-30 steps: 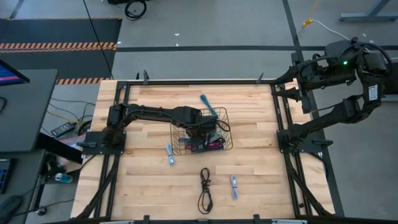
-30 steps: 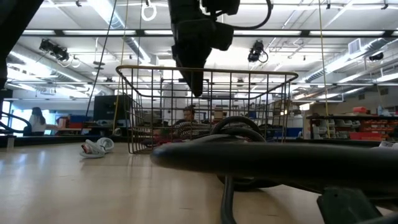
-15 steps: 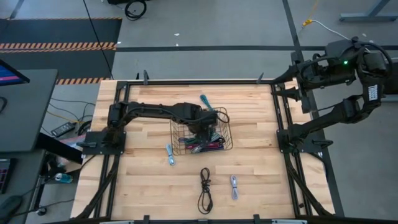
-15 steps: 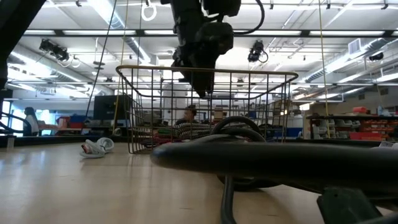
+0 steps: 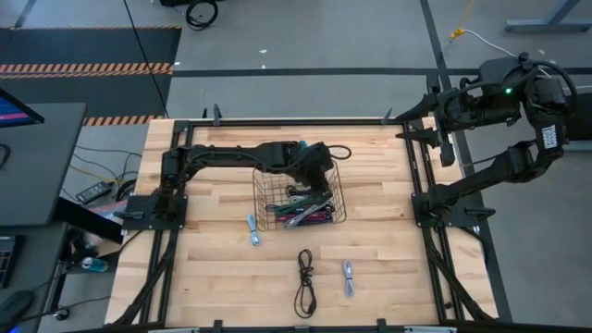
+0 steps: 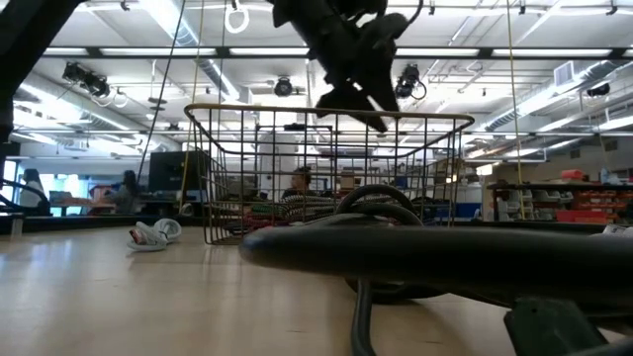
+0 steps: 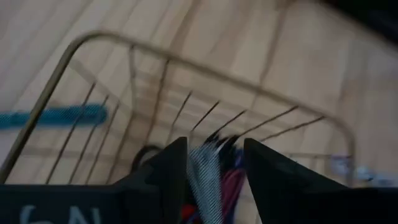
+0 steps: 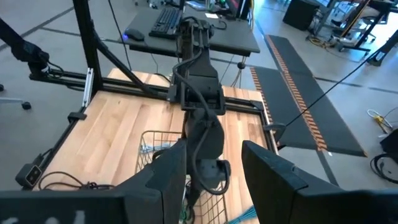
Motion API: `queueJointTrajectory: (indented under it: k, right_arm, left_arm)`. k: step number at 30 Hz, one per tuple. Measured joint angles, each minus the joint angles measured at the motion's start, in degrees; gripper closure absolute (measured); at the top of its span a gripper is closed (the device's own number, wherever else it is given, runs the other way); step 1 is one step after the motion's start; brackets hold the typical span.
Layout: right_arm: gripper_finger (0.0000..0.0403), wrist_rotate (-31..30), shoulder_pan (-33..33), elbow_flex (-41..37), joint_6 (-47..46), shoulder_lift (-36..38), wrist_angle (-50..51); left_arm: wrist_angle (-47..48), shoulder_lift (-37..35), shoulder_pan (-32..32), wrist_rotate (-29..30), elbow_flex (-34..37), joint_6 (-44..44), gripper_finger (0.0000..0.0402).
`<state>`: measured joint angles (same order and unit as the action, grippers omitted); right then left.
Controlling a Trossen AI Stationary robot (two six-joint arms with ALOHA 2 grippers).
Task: Pick and place USB-C Cables
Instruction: Put the blue USB cable into the gold wire basket
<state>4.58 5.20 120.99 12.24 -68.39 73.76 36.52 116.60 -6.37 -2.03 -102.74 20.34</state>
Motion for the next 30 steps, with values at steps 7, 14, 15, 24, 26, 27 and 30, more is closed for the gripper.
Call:
queueJointTrajectory:
  k: [7, 14, 15, 24, 26, 27, 30]
  right_arm:
    - [0.0240, -9.93, 0.09, 0.00, 1.66, -1.86, -0.41]
    - [0.0239, -12.75, 2.42, 0.00, 5.45, -3.36, -1.98]
    - [0.0237, -13.63, 2.97, 0.00, 5.76, -3.36, -2.31]
    - [0.0217, -17.11, 8.91, 0.00, 8.30, -1.48, -5.34]
    - [0.0214, -17.10, 10.70, 0.00, 8.42, -1.35, -5.85]
    - [0.0212, -17.07, 11.82, 0.00, 8.49, -1.37, -5.84]
    - [0.0205, -15.70, 15.42, 0.00, 8.45, -1.81, -6.28]
  left_arm:
    - [-3.65, -1.05, -0.61, -0.80, -2.98, -2.67, 0.0237]
    - [1.22, -1.27, -0.11, -0.51, -16.85, -7.56, 0.0237]
    - [3.19, -1.27, -0.11, -0.45, -19.25, -7.71, 0.0237]
    - [18.13, -5.57, -0.33, 7.64, -29.35, -7.91, 0.0237]
    - [21.36, -7.38, -0.30, 11.04, -29.22, -7.08, 0.0237]
    - [22.92, -8.39, -0.22, 13.11, -29.24, -6.49, 0.0237]
    - [25.89, -10.25, -0.15, 16.63, -29.27, -5.26, 0.0237]
